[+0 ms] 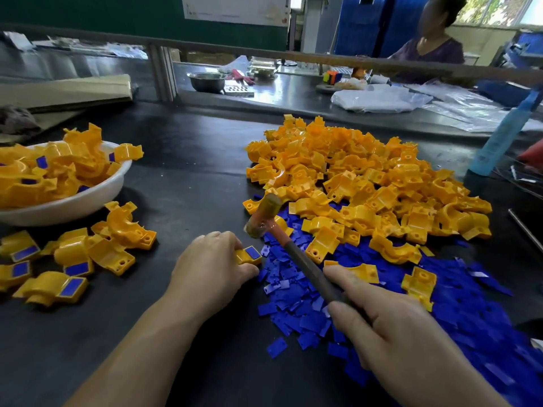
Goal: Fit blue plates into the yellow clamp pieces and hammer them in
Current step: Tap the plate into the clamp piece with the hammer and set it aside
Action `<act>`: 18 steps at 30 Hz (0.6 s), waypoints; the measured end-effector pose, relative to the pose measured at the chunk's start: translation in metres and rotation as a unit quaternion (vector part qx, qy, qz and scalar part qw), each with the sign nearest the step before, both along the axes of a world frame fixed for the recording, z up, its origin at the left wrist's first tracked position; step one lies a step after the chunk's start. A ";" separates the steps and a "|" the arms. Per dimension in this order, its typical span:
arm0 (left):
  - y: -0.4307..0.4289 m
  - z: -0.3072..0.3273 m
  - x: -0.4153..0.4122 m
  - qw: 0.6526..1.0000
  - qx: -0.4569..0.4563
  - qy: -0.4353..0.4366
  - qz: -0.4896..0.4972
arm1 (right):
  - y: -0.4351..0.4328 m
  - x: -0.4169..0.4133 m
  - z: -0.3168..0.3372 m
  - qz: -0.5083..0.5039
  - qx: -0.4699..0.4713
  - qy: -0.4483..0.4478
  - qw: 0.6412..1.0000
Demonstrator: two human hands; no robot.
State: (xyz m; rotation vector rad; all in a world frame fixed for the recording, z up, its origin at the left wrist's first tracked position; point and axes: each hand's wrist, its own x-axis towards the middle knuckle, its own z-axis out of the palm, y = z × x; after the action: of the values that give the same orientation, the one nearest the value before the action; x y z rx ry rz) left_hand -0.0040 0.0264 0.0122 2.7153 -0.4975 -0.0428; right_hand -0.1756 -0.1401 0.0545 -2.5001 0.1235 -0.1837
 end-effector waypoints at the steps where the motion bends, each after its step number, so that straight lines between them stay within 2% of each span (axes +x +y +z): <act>1: 0.000 0.000 0.000 1.000 -0.001 0.000 0.001 | 0.000 0.000 -0.002 0.003 -0.015 -0.009 1.000; 6: -0.001 0.000 0.003 1.000 0.003 0.002 0.003 | 0.002 0.004 -0.002 0.002 -0.091 0.049 0.995; 13: -0.001 -0.002 0.003 1.000 0.006 -0.009 -0.001 | 0.003 0.001 -0.004 -0.016 -0.112 -0.041 0.993; 16: -0.003 0.000 0.004 1.000 0.007 0.000 0.001 | 0.008 0.005 -0.006 -0.005 -0.150 0.034 0.988; 18: -0.003 -0.001 0.005 1.000 0.007 0.000 0.001 | 0.007 0.008 -0.004 -0.004 -0.155 0.051 0.987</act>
State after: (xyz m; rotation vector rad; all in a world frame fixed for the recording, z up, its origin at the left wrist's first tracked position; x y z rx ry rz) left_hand 0.0008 0.0237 0.0109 2.7299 -0.4964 -0.0461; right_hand -0.1675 -0.1327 0.0509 -2.8211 0.1589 -0.0822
